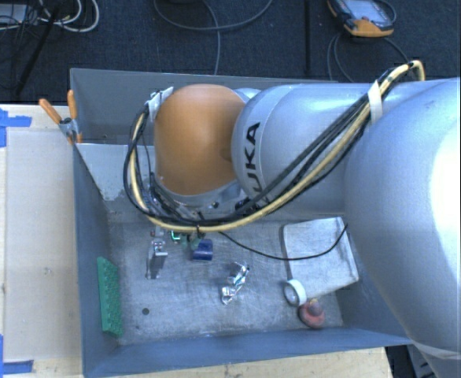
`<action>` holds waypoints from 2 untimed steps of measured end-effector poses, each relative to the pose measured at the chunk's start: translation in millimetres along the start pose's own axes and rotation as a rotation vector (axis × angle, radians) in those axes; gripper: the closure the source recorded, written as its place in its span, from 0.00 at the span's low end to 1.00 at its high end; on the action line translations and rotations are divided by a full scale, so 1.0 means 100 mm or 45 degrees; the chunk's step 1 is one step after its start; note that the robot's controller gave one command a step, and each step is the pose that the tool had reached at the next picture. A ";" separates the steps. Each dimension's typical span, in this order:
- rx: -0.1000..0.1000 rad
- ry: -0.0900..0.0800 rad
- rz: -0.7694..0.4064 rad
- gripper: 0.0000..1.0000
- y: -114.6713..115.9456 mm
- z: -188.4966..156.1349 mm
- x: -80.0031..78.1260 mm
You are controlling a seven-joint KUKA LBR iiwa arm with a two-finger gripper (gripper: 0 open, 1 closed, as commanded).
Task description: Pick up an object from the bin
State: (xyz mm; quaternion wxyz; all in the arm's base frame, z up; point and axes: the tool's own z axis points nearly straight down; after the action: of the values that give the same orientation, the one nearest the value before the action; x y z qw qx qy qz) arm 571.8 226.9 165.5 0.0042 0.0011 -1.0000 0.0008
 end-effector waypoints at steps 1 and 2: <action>-0.007 -0.014 -0.108 0.00 -0.52 0.95 -0.28; -0.006 -0.023 -0.144 0.00 -1.23 0.92 -0.09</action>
Offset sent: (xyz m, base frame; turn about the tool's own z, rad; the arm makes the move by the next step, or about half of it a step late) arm 0.0258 -0.0528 -0.0955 -0.0884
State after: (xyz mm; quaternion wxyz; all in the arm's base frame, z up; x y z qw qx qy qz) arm 579.9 103.4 73.8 -0.0047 0.0576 -0.9983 -0.0016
